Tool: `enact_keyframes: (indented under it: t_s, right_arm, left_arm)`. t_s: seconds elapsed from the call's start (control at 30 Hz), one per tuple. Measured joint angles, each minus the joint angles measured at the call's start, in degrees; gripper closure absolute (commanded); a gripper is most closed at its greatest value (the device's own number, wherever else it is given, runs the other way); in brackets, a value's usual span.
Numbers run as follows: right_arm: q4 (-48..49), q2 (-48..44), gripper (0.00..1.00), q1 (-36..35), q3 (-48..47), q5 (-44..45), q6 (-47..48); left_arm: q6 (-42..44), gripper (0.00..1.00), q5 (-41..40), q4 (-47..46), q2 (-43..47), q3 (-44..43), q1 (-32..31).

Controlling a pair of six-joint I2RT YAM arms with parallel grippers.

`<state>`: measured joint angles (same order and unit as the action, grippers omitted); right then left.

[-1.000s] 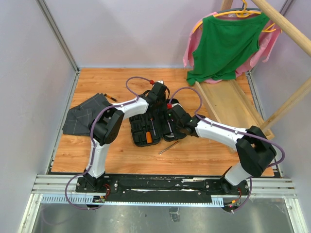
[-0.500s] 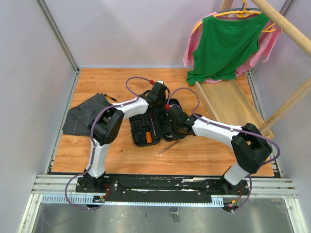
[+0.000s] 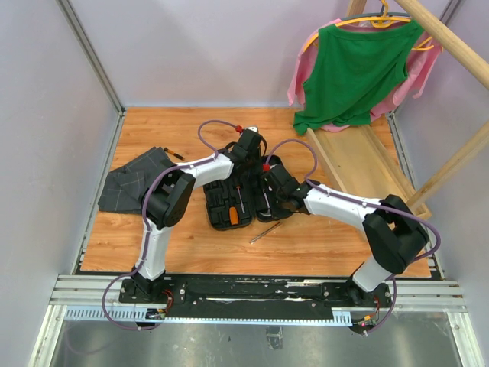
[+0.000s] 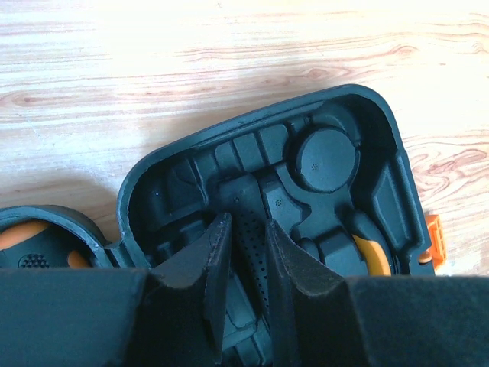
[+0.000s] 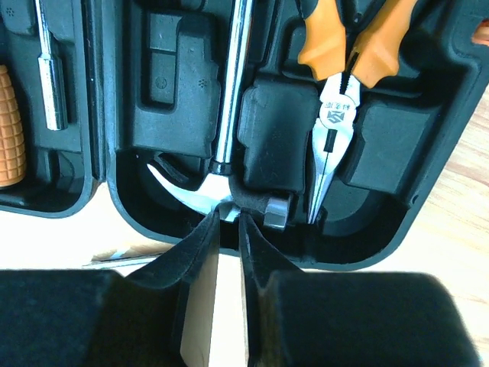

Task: Sort the tools into containers
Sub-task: Adjust the hammer in the storage box.

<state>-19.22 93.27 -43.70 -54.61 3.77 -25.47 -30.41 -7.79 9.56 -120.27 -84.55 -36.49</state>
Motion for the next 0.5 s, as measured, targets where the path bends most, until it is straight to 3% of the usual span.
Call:
enact_keyframes:
  t_s: [0.5]
  right_arm:
    - [11.5, 1.0, 0.82, 5.6, 4.3, -11.4, -2.2]
  left_arm:
    - [1.1, 0.73, -0.3, -1.2, 0.0, 0.1, 0.8]
